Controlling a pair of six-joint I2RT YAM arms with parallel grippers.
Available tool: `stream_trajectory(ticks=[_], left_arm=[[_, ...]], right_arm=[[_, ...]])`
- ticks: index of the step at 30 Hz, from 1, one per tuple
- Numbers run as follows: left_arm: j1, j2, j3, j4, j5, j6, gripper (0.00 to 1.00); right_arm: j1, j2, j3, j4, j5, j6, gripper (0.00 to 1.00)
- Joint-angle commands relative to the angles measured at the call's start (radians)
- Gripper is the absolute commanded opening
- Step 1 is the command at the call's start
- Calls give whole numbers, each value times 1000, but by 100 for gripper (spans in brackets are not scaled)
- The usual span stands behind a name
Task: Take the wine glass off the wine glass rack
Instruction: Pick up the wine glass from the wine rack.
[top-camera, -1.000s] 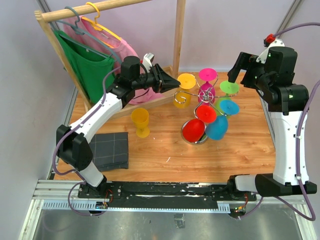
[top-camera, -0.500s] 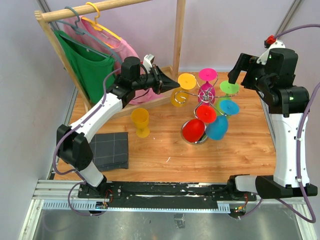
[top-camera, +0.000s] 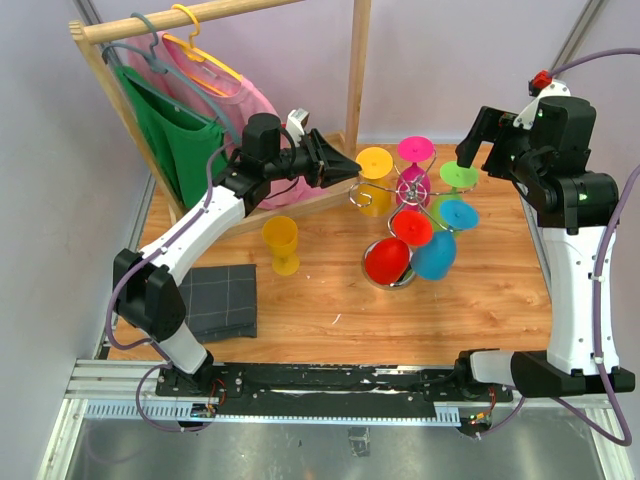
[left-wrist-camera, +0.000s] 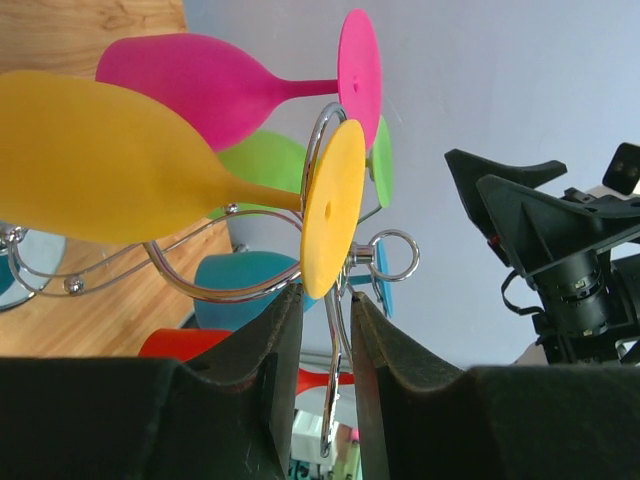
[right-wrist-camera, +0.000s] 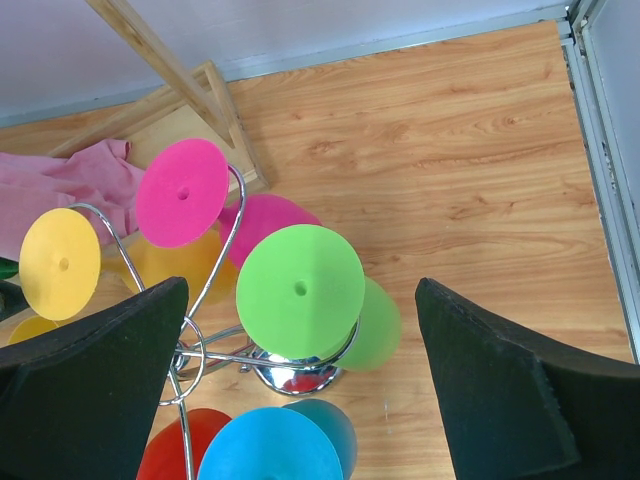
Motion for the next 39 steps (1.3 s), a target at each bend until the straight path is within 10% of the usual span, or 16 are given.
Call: stream_trajectory(ticks=[1,11,24,39], left_arm=[[5,9,0,20,16,0,31],[4,25,14,22,12,-1,30],[5,22,32,8,11,-4,0],[5,16,93,-25,9,-42,0]], right_arm=[[-20,-17,-3,16,7,2,98],[-20,-24,-9,17,13,2,98],[-20,-38,-33,27,10,8,99],[-20,-49,-47,31,7,12,99]])
